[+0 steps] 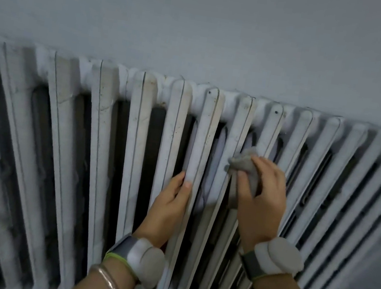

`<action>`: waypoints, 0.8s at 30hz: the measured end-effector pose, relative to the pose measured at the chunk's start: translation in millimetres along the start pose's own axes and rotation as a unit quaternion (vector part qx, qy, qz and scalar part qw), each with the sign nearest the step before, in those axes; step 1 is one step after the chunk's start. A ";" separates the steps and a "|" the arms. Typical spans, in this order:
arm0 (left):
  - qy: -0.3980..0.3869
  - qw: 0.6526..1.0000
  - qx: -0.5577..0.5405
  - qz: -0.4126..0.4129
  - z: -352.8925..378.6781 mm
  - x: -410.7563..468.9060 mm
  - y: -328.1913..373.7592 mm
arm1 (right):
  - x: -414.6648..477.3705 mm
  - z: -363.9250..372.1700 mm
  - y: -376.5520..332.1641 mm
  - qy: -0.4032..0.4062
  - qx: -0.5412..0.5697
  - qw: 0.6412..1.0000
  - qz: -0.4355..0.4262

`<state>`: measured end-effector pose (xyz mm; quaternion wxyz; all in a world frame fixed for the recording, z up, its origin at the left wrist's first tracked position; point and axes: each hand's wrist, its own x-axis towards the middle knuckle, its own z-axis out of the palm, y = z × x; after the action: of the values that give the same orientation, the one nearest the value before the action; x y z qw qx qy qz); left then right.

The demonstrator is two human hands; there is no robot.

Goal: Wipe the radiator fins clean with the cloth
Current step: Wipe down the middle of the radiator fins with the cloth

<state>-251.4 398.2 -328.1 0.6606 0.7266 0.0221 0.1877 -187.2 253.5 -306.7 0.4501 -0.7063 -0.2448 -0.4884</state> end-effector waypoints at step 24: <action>0.122 0.991 -0.030 -0.036 35.7 3.8 5.3 | -19.4 31.1 43.1 -0.120 0.005 0.992 -0.044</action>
<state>-238.2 364.7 -324.1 0.6810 0.6765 0.1232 0.2519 -146.5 262.1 -345.2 0.3989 -0.7463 -0.3303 -0.4182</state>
